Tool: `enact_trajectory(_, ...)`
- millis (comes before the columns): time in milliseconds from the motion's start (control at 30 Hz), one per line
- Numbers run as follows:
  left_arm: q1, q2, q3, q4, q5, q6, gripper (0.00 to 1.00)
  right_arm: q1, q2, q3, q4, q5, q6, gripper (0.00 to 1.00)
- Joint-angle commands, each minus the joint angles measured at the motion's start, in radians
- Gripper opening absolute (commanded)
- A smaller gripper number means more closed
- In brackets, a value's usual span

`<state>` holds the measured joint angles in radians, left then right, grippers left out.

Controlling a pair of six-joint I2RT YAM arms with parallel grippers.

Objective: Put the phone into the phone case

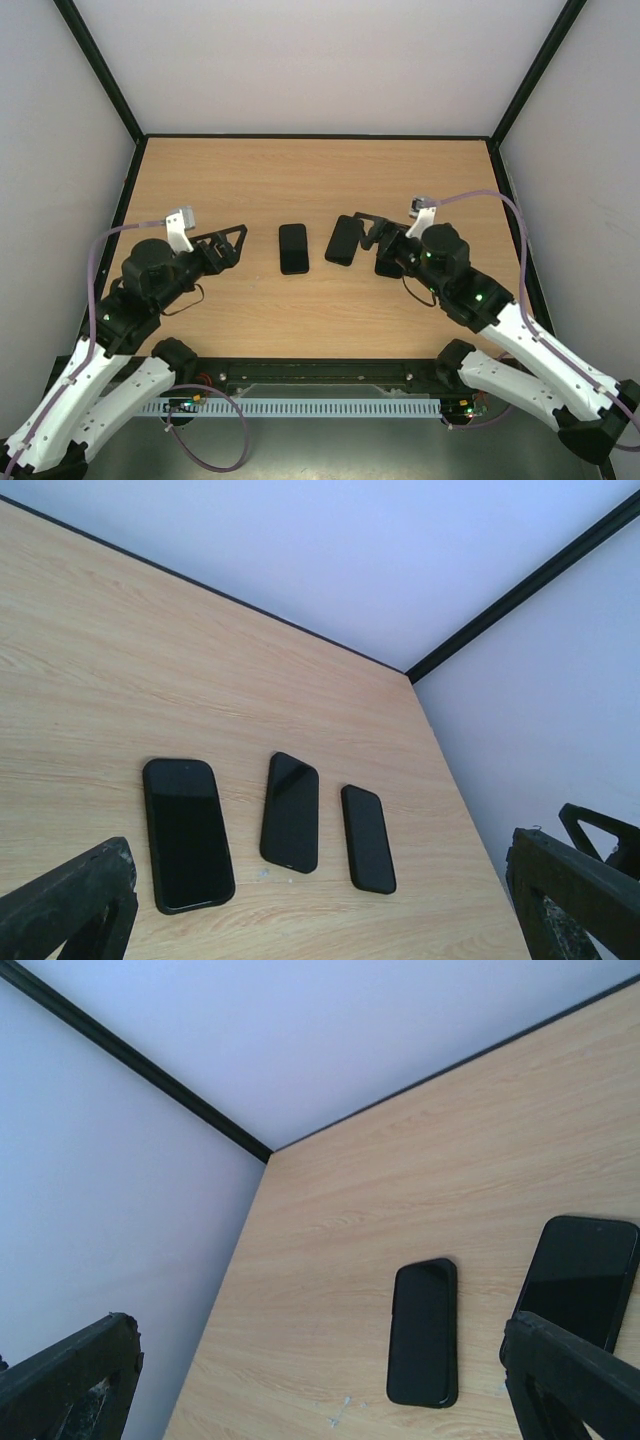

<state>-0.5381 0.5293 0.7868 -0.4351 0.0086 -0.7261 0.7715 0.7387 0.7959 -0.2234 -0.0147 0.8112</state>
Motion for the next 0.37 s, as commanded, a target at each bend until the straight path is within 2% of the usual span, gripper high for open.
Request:
enact_trajectory(0,0.006,-0.035,0.017,0.003,-0.022,0.013,0.99,-0.003,-0.057,0.003,-0.053,0.058,0.001,0.97)
enact_trajectory(333,0.005,-0.069,-0.019,0.003,-0.045,-0.002,0.99,-0.003,-0.083,-0.065,-0.03,0.025,0.045,0.98)
